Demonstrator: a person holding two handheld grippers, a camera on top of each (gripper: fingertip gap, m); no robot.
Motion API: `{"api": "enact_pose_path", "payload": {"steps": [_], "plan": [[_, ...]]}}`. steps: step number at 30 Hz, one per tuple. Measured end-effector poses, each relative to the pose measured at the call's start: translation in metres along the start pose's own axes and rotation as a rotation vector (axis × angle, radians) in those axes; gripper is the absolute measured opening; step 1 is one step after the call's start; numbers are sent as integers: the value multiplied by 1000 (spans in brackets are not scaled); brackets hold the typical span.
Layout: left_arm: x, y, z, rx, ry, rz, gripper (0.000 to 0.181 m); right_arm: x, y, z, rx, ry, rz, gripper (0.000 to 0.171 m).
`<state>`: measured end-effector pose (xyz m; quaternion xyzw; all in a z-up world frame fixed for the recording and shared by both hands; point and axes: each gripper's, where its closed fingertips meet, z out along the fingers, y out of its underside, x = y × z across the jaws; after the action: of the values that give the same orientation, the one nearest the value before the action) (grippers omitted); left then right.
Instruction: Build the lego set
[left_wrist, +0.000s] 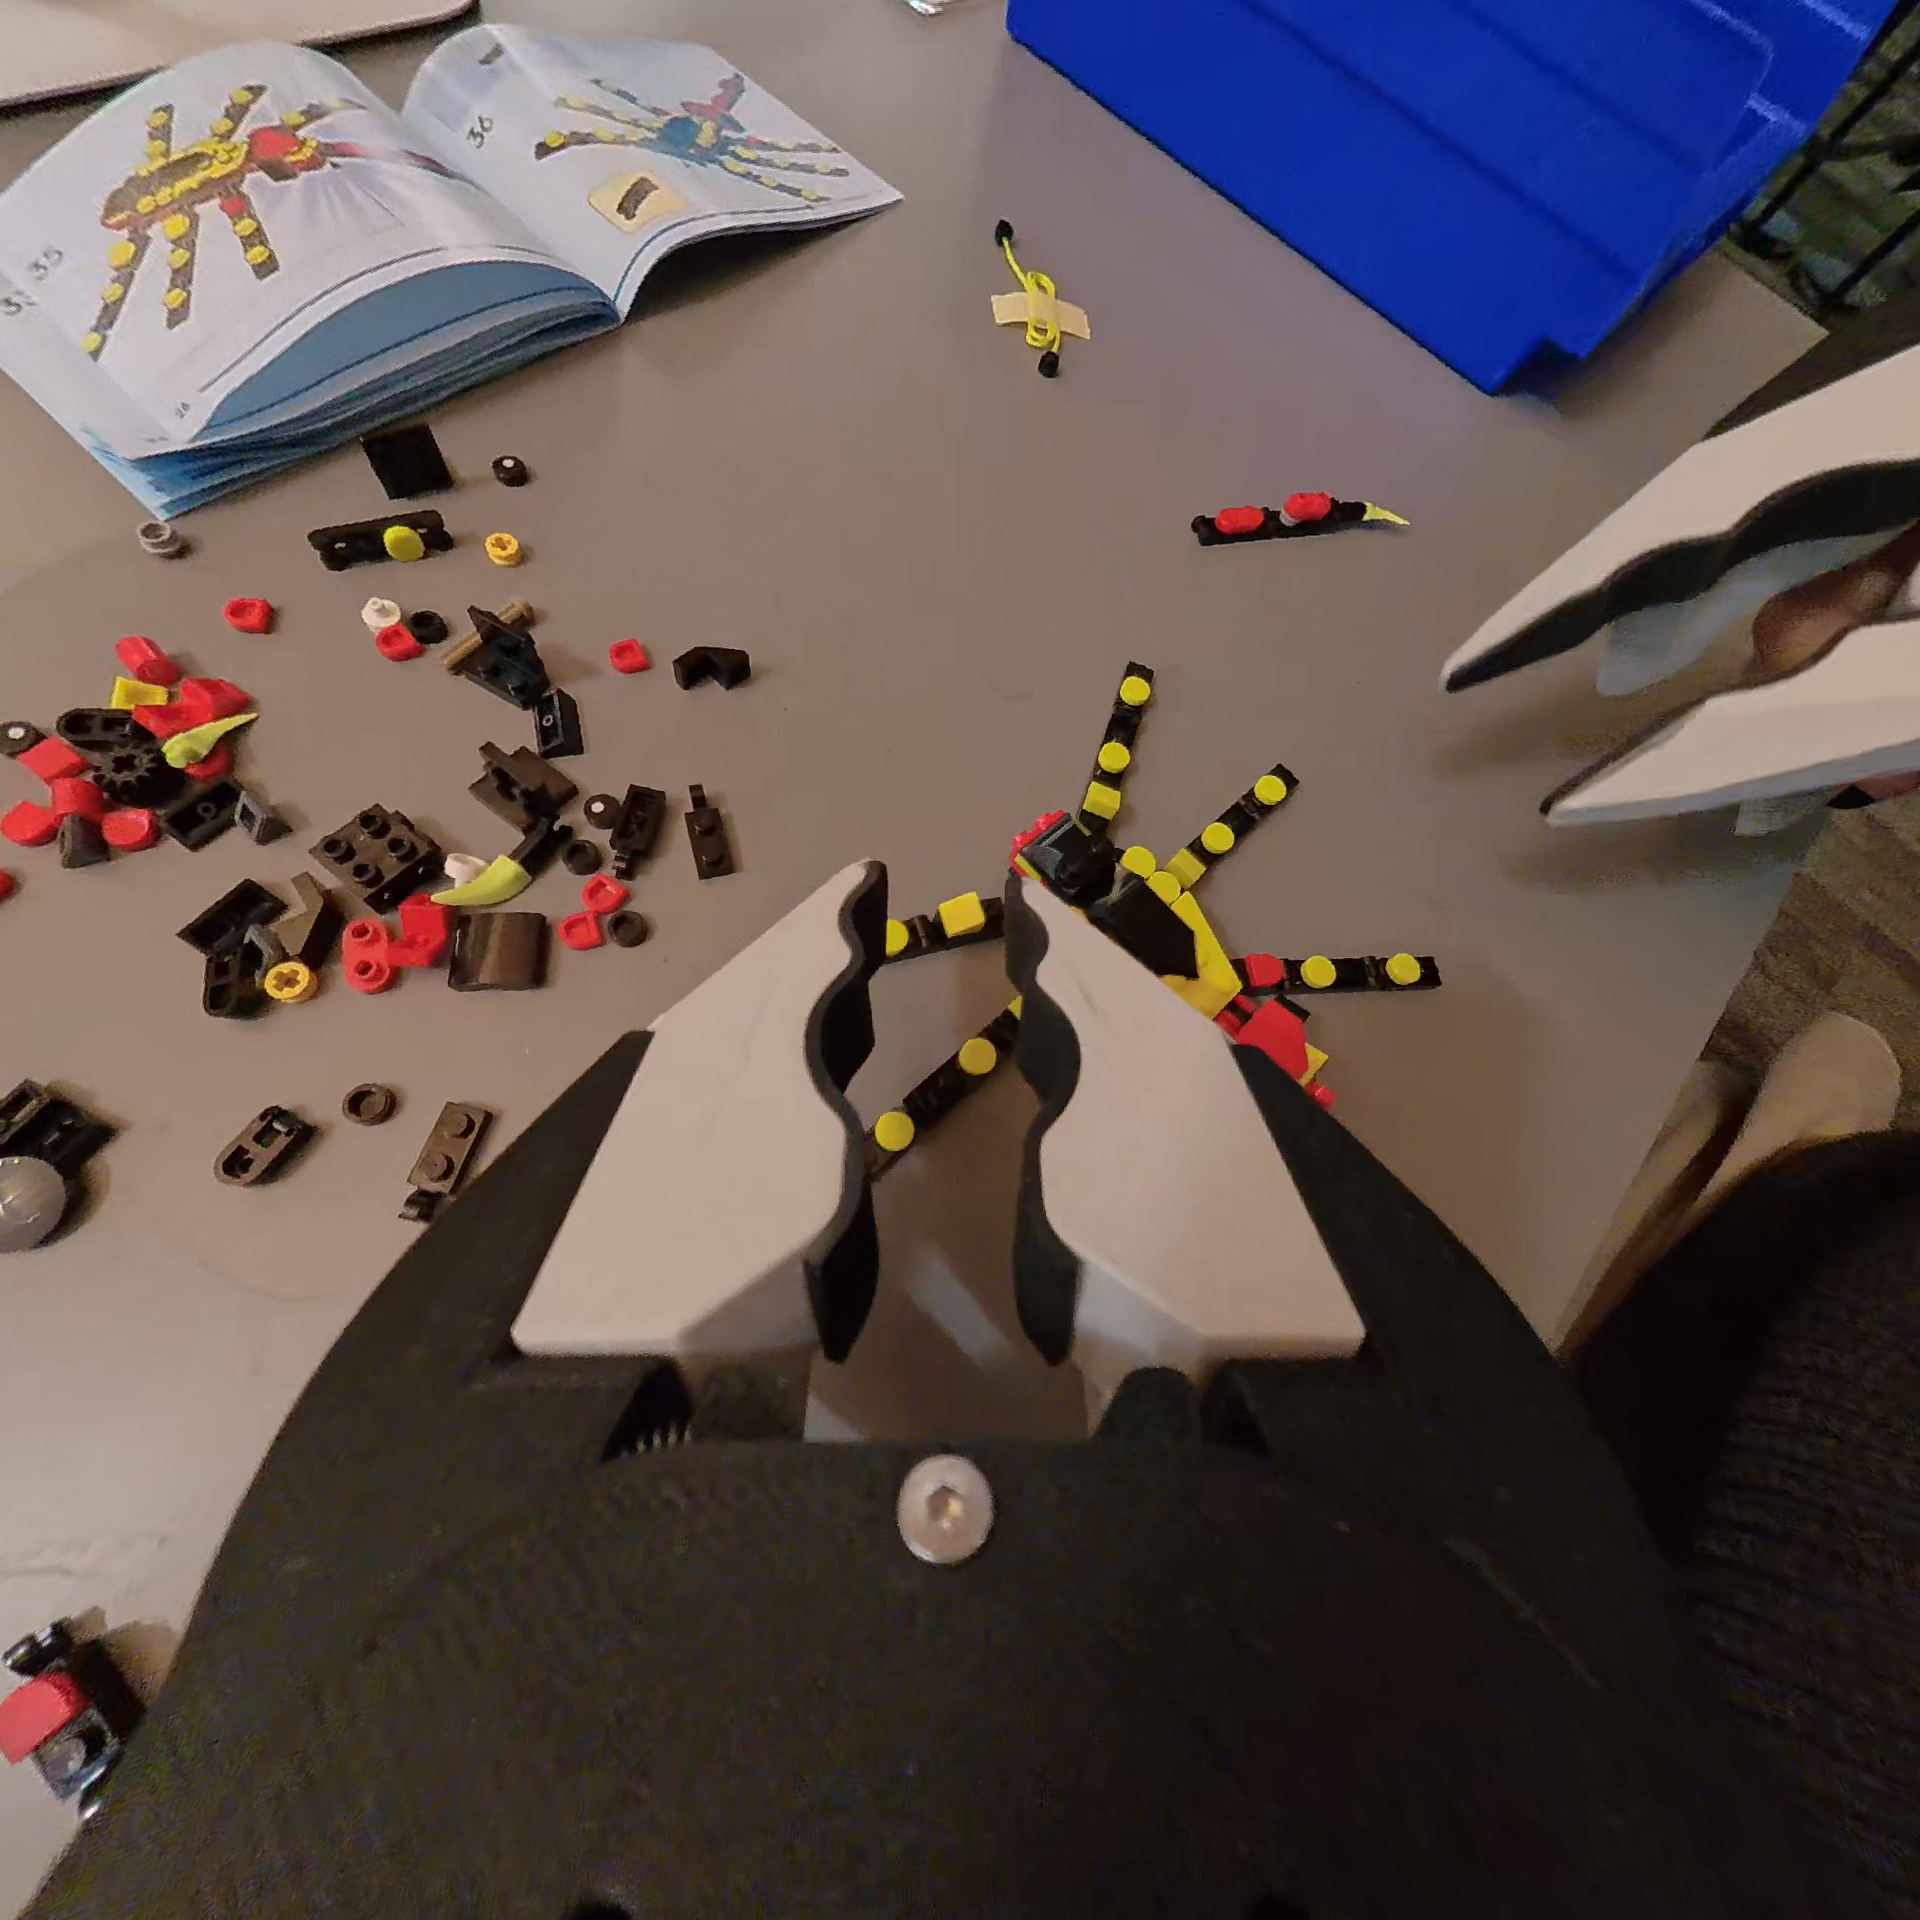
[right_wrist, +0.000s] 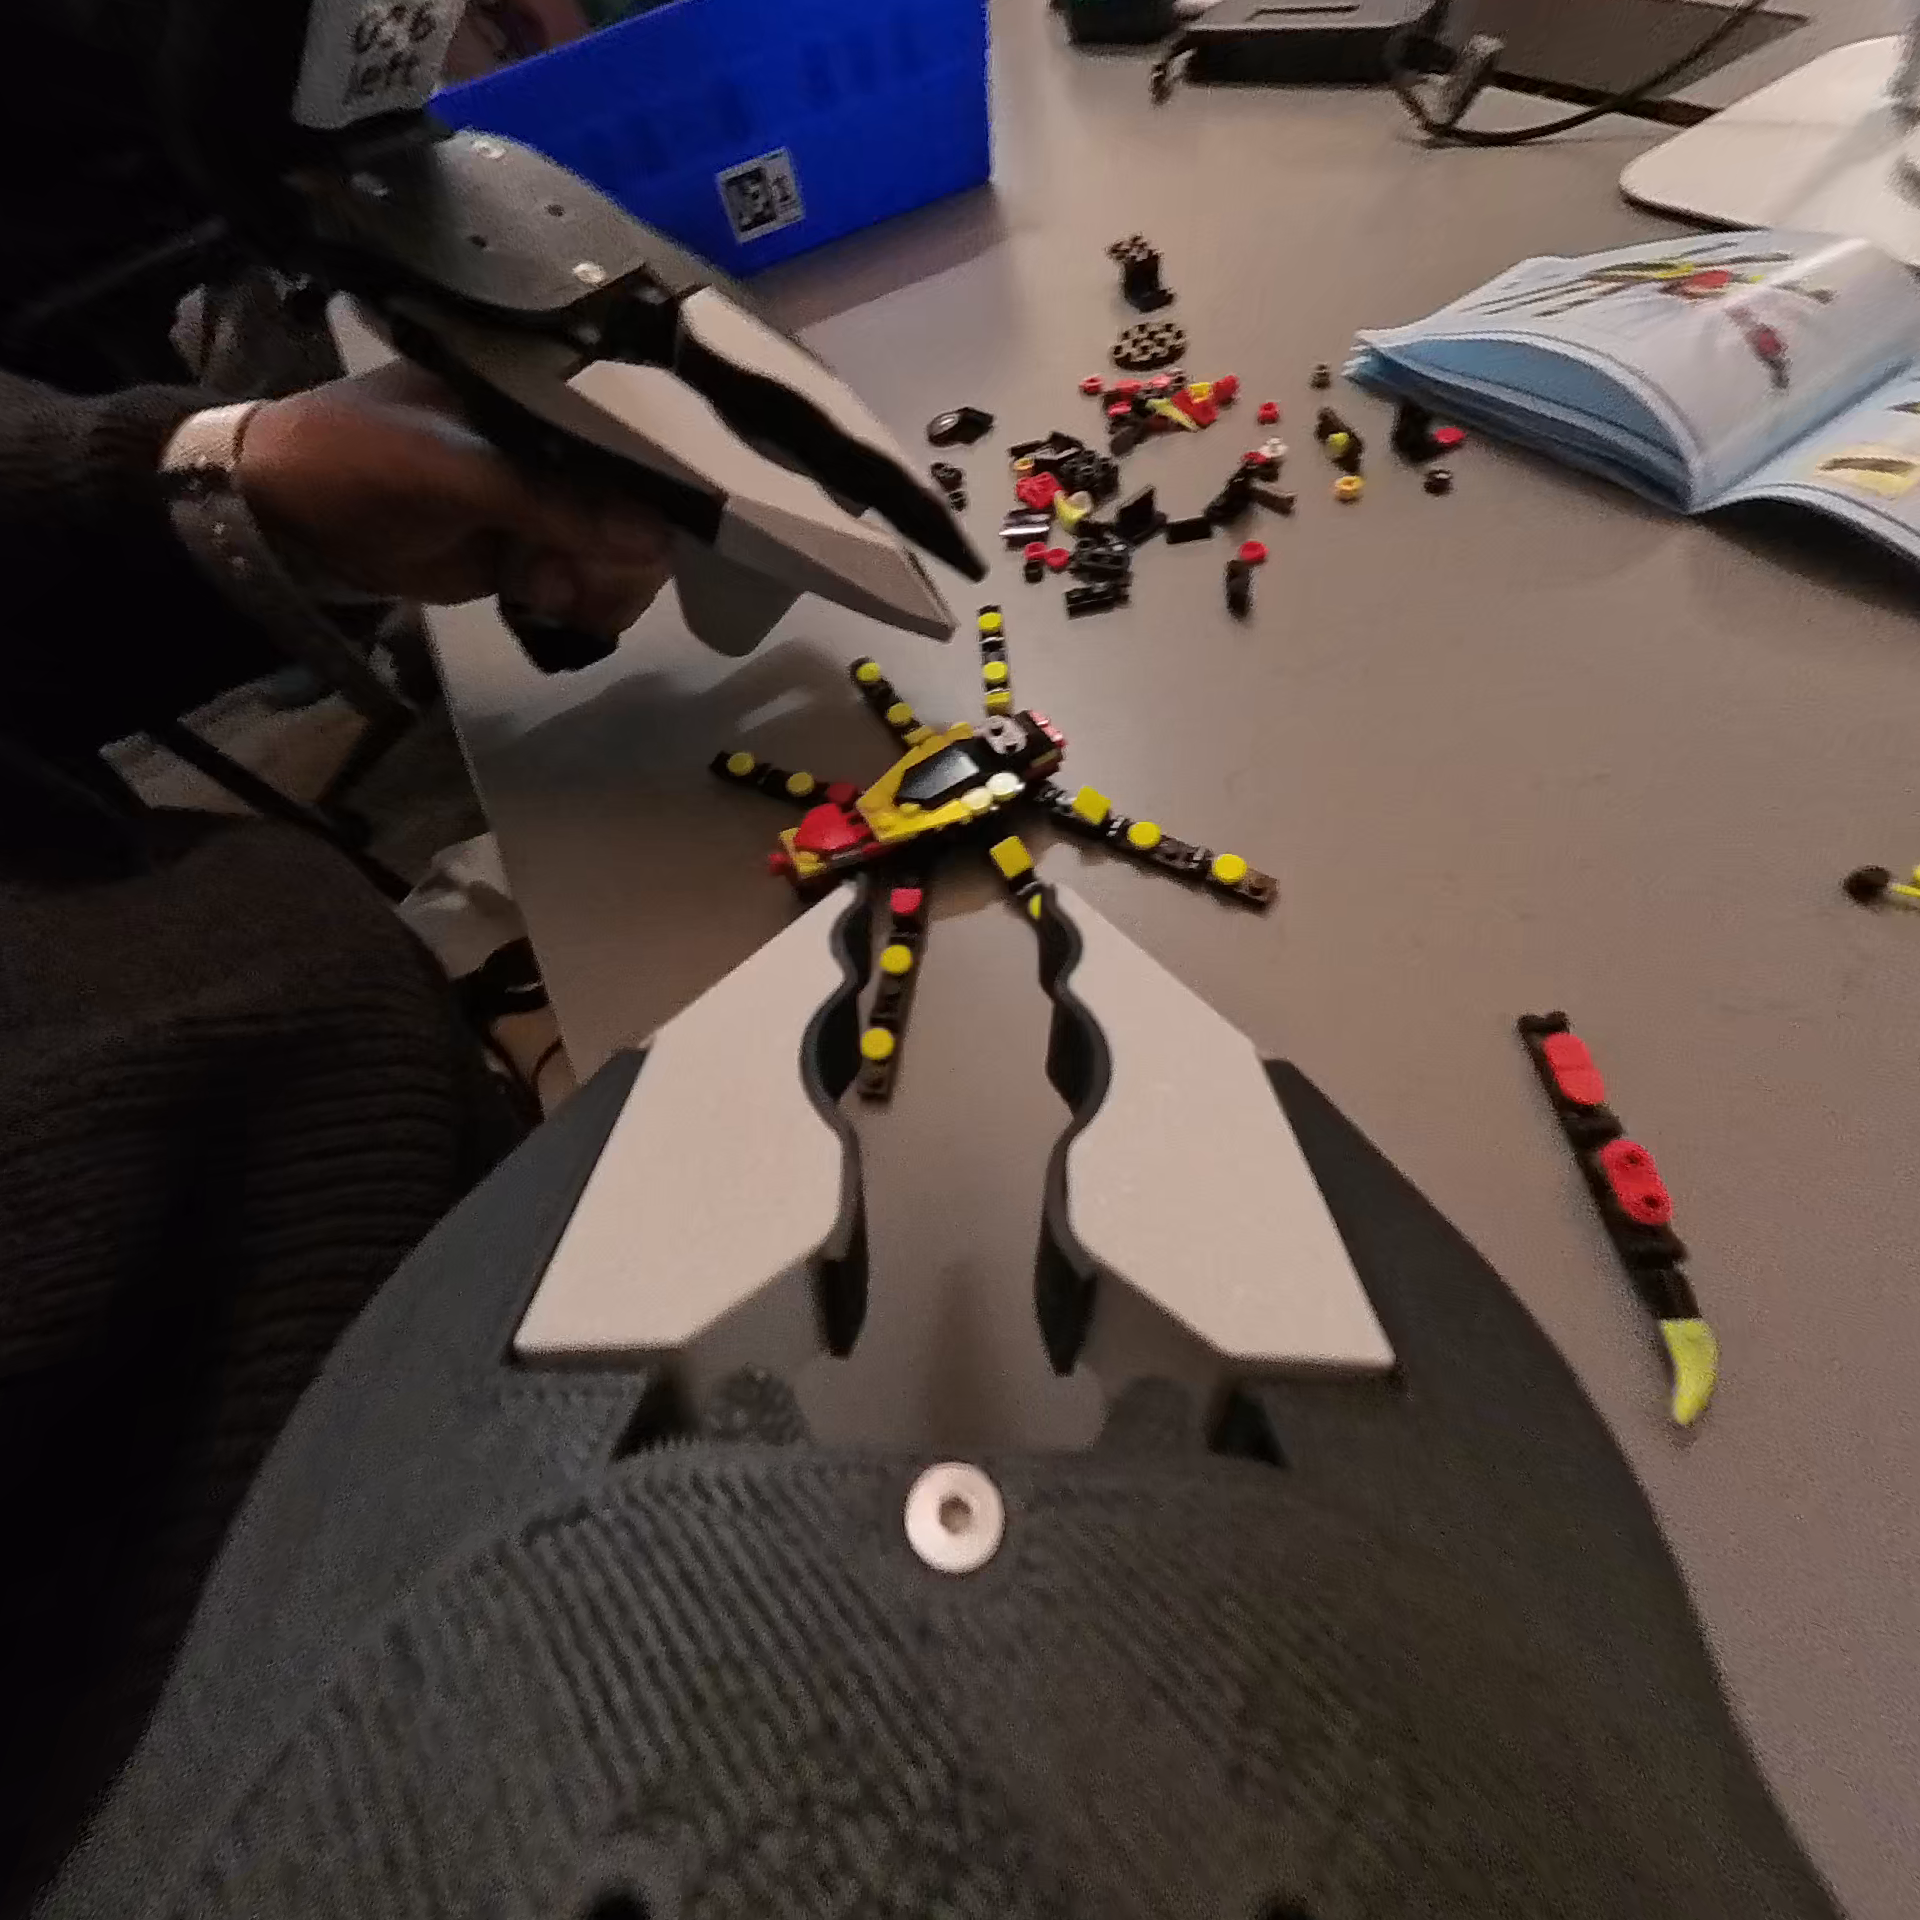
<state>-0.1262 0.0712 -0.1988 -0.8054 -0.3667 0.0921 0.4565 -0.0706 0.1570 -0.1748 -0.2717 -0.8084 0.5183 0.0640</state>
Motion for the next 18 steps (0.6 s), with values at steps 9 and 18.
{"api": "enact_pose_path", "payload": {"steps": [9, 18], "plan": [[-1, 3, 2, -12, -9, 11, 23, -54, 49, 32, -300, -79, -437, 11], [5, 7, 6, -31, 4, 44, 26, -2, 55, 23, -365, 125, -354, 11]]}}
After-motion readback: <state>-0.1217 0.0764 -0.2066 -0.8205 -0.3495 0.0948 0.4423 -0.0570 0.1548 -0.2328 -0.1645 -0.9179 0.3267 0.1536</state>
